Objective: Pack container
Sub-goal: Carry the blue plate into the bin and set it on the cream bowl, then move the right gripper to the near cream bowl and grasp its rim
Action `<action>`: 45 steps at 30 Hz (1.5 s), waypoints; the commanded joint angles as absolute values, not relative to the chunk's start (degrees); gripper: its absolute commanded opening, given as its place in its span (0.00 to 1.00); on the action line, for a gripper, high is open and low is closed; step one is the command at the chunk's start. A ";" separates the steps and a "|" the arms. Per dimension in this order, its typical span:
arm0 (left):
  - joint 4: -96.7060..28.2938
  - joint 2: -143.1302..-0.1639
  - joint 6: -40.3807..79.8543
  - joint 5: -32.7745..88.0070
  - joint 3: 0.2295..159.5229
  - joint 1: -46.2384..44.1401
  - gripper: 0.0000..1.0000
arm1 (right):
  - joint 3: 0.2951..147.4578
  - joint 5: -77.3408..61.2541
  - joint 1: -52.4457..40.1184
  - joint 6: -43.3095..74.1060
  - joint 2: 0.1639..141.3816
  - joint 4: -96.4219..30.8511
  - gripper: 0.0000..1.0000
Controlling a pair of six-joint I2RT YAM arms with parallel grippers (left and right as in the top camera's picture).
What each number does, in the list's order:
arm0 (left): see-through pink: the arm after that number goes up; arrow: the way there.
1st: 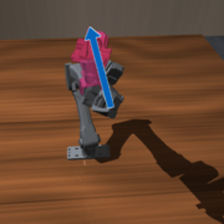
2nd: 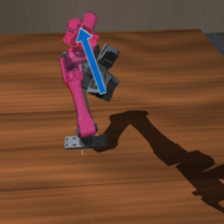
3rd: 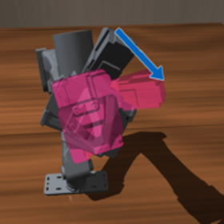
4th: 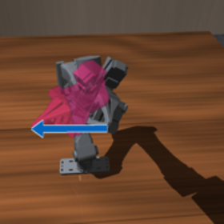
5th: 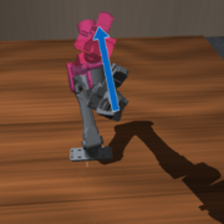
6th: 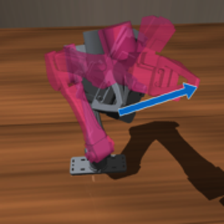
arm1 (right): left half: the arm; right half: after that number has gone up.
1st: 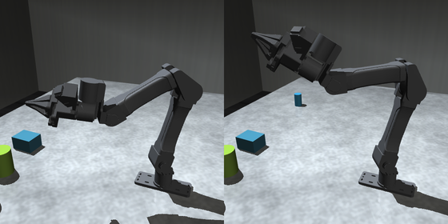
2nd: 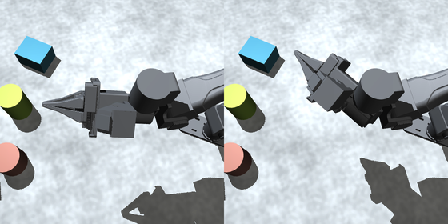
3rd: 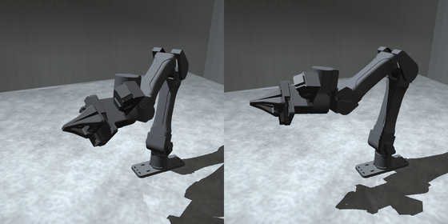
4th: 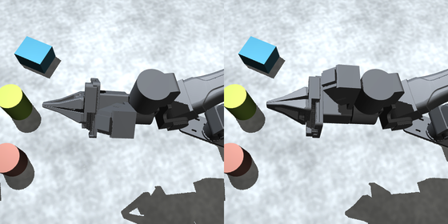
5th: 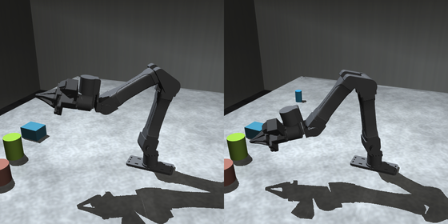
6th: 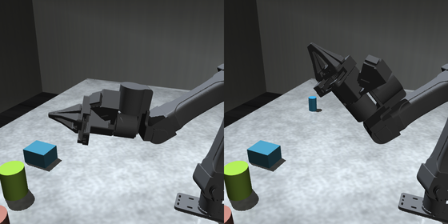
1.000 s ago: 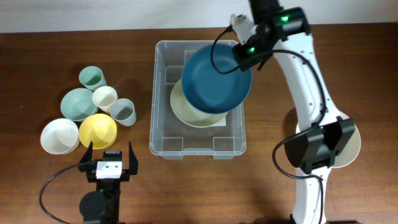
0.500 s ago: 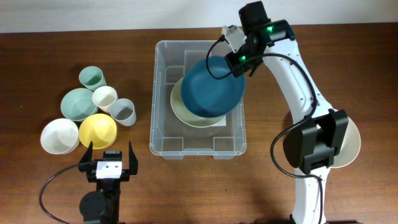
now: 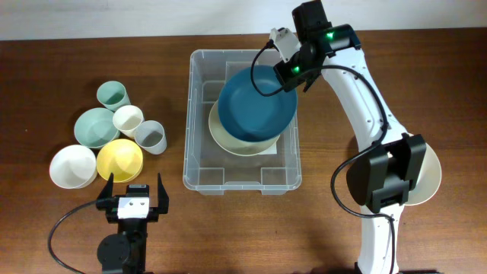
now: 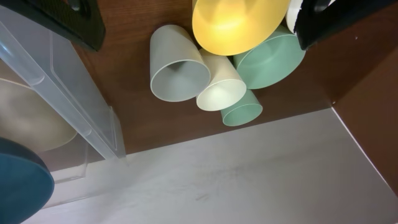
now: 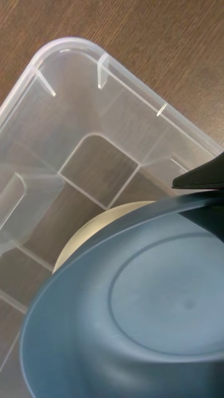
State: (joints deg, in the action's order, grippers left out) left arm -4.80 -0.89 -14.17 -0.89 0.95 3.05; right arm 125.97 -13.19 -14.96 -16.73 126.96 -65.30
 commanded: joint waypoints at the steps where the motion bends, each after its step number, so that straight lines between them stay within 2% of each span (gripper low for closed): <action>1: -4.71 -0.40 -15.07 -1.26 0.54 2.87 0.99 | 125.67 -15.88 -15.42 -16.71 126.82 -65.14 0.04; 24: -4.71 -0.40 -15.07 -1.26 0.54 2.87 0.99 | 125.62 -17.58 -17.26 -16.71 126.87 -63.13 0.04; 25: -4.71 -0.40 -15.07 -1.26 0.54 2.87 0.99 | 125.62 -17.58 -17.30 -16.71 126.87 -62.76 0.09; 27: -4.71 -0.40 -15.07 -1.26 0.54 2.87 0.99 | 125.62 -17.61 -17.34 -16.71 126.87 -62.33 0.48; 29: -4.71 -0.40 -15.07 -1.26 0.54 2.87 0.99 | 125.62 -17.61 -17.32 -16.71 126.87 -61.91 0.65; 38: -4.71 -0.40 -15.07 -1.26 0.54 2.87 0.99 | 126.65 -16.84 -15.09 -15.22 125.93 -59.79 0.68; 45: -4.71 -0.40 -15.09 -1.26 0.54 2.87 0.99 | 131.87 -6.52 -5.43 -5.13 123.04 -64.73 0.68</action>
State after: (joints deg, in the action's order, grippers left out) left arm -4.80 -0.89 -14.17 -0.86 0.95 3.05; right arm 128.51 -12.25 -10.66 -10.44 126.91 -63.42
